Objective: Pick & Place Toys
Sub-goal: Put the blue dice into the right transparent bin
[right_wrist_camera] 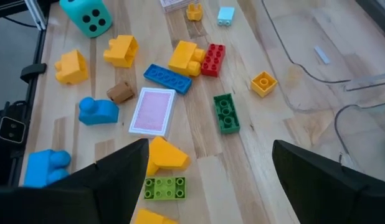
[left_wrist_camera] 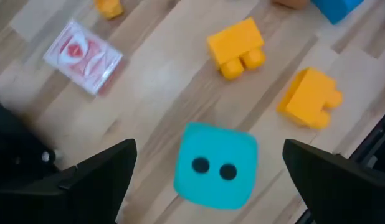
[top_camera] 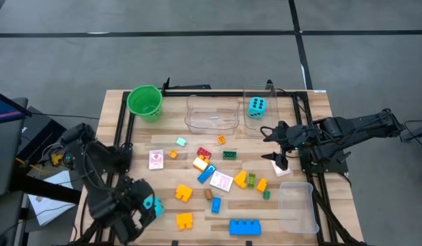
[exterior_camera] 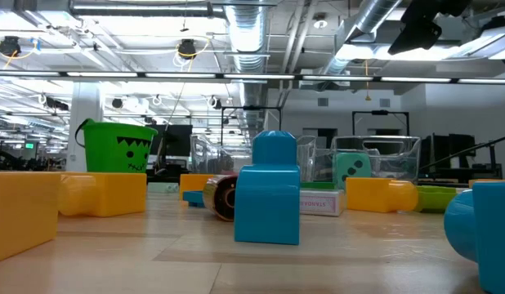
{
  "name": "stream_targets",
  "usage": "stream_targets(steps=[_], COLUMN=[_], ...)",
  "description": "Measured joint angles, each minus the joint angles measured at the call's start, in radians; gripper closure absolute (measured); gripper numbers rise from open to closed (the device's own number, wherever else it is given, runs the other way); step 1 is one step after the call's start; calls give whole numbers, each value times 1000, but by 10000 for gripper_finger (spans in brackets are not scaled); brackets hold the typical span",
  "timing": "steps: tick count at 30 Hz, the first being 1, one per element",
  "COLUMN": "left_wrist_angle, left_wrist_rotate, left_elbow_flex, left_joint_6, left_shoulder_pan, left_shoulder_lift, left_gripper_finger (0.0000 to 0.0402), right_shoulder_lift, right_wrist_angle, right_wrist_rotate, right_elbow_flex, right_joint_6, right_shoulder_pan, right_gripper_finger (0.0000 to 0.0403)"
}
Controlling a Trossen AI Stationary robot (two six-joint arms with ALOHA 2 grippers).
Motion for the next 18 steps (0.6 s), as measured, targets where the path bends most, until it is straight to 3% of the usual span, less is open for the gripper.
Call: stream_targets(steps=[6, 11, 18], left_wrist_angle=[21, 47, 107], left_wrist_rotate=[56, 222, 345], left_elbow_flex=[-68, -90, -90], left_joint_6=[-144, -55, 15], left_shoulder_pan=[-13, 85, 175], left_shoulder_lift=[-1, -1, -26], left_gripper_finger=[2, 2, 2], right_shoulder_lift=[0, 0, 0], right_wrist_angle=[1, 36, 60], right_wrist_rotate=[12, 15, 15], right_elbow_flex=[0, 0, 0], right_joint_6=[5, 45, 139], right_shoulder_pan=[0, -5, -10], right_gripper_finger=[72, 72, 72])
